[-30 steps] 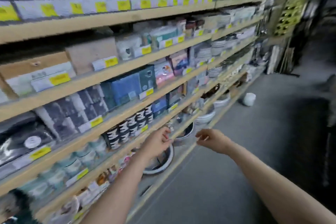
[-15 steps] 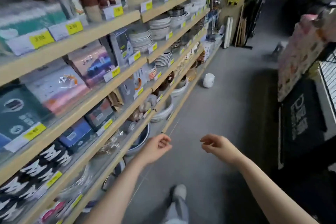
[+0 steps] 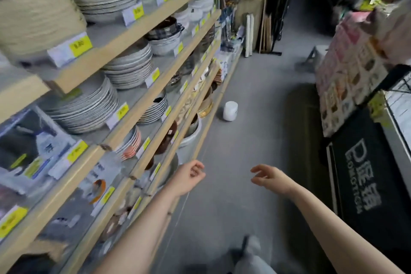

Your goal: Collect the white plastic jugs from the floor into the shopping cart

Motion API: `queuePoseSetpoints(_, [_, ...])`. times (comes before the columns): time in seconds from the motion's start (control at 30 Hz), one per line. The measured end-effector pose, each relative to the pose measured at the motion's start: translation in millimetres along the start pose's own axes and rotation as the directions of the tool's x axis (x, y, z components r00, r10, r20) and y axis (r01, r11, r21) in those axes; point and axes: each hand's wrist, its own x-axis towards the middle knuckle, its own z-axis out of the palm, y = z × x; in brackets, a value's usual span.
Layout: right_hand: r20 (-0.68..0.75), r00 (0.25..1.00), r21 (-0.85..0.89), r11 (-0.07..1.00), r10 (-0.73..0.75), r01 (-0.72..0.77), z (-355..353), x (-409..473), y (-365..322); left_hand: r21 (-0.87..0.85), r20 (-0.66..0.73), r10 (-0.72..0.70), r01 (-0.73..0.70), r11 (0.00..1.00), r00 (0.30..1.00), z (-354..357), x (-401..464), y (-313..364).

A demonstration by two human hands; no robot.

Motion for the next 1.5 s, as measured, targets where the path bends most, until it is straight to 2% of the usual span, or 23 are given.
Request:
queuePoseSetpoints(0.2, [0.004,1.0,-0.017,0.999,-0.031,0.031,-118.0,151.8,25.1,-0.022,-0.086,-0.06,0.059,0.998,0.994,13.9,168.2,31.0])
queuePoseSetpoints(0.43, [0.114,0.992,-0.11,0.992,-0.055,0.068,-260.2,316.5,32.3,-0.095,-0.143,-0.17,0.157,0.983,0.975,40.2,346.7,73.8])
queuePoseSetpoints(0.57, [0.17,0.984,-0.191,0.979,-0.046,0.079,-320.9,393.3,27.1,-0.108,-0.091,-0.221,0.211,0.971,0.971,42.3,427.7,86.3])
queuePoseSetpoints(0.77, [0.149,0.986,-0.151,0.984,-0.075,0.097,-379.3,532.0,28.6,-0.101,-0.089,-0.255,0.246,0.964,0.963,27.0,567.2,71.2])
queuePoseSetpoints(1.0, [0.22,0.975,-0.283,0.956,-0.007,0.071,-409.1,715.0,39.7,-0.028,-0.045,-0.283,0.282,0.959,0.958,13.9,750.0,34.7])
queuePoseSetpoints(1.13, [0.324,0.944,-0.356,0.917,-0.056,0.177,-404.0,812.8,58.7,-0.069,-0.044,-0.323,0.32,0.945,0.945,37.3,828.5,2.3])
queuePoseSetpoints(1.33, [0.475,0.864,-0.415,0.823,-0.167,0.387,-332.1,981.0,150.7,0.015,-0.128,-0.306,0.31,0.951,0.943,147.6,935.2,-114.8])
queuePoseSetpoints(1.43, [0.478,0.839,-0.461,0.738,-0.261,0.492,-280.3,1059.2,214.5,0.065,-0.139,-0.31,0.321,0.945,0.941,222.1,979.8,-180.9])
queuePoseSetpoints(1.5, [0.493,0.806,-0.482,0.668,-0.328,0.567,-248.2,1108.0,249.5,0.06,-0.203,-0.311,0.329,0.942,0.928,264.1,1009.3,-215.4])
